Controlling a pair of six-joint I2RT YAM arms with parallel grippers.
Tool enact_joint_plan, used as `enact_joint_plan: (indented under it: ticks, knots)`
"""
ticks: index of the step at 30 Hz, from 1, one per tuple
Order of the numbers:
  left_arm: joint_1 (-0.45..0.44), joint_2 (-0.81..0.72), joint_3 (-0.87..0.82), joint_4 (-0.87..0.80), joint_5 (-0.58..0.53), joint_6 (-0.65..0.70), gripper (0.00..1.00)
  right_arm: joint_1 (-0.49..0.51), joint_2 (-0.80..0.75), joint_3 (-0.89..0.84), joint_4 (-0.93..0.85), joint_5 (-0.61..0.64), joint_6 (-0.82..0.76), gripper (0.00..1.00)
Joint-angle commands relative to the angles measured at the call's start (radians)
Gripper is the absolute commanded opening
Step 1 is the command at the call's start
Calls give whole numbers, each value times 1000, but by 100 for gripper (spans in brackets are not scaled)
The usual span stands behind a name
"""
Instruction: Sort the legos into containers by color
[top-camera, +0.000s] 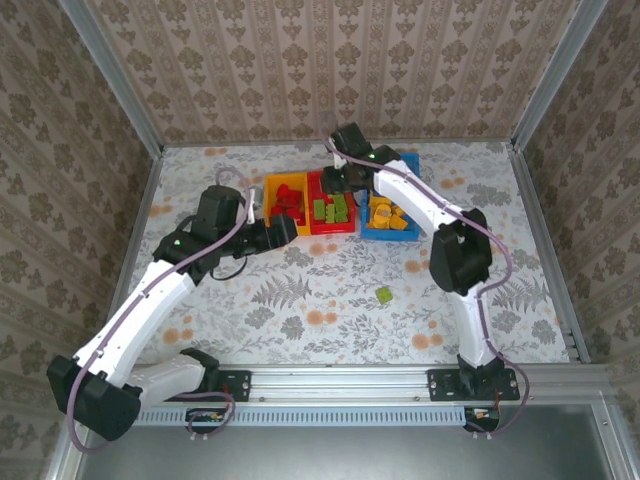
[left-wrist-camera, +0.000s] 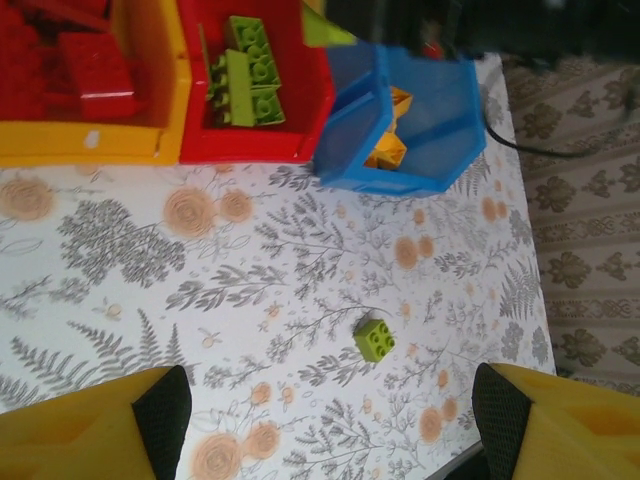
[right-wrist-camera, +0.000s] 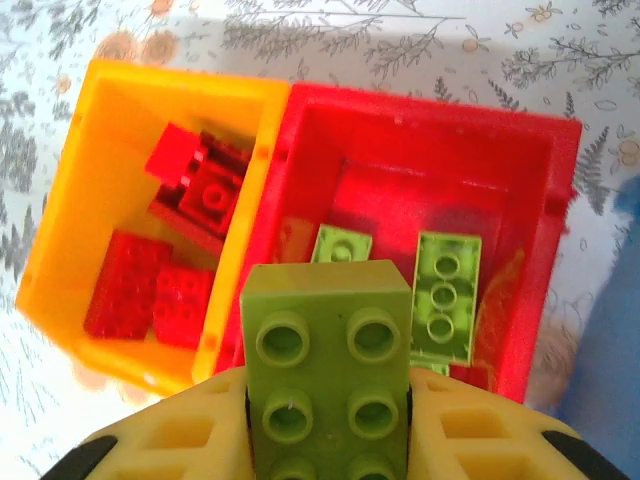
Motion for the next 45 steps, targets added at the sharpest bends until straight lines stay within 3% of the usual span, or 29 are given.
enact_joint_plan:
  ticks: [1,5,11,16,19,25,32,38,45]
  knots:
    - [-14,17,37,43,9,31,77,1,135,158,-124,-42,87,34]
    - [-34,35,45,40,-3,43,77,-8,241,320,-197,-37,127,44]
    - [-45,29,44,21,-10,53,77,-9,250,367,-216,-29,130,60]
    - [-45,34,38,14,-3,68,78,5,140,326,-228,34,84,60]
    - [-51,55,37,0,11,110,78,16,-10,150,-161,83,61,59]
    - [-126,127,38,-49,10,266,79,20,-383,-405,-6,132,90,58]
    - [-253,193,20,-50,-26,416,80,56,-726,-943,13,105,178,65]
    - [-316,248,-19,-7,-39,419,80,98,-758,-1127,-25,86,159,73]
    - [-333,276,-45,41,-27,379,80,126,-635,-1128,-11,80,132,73]
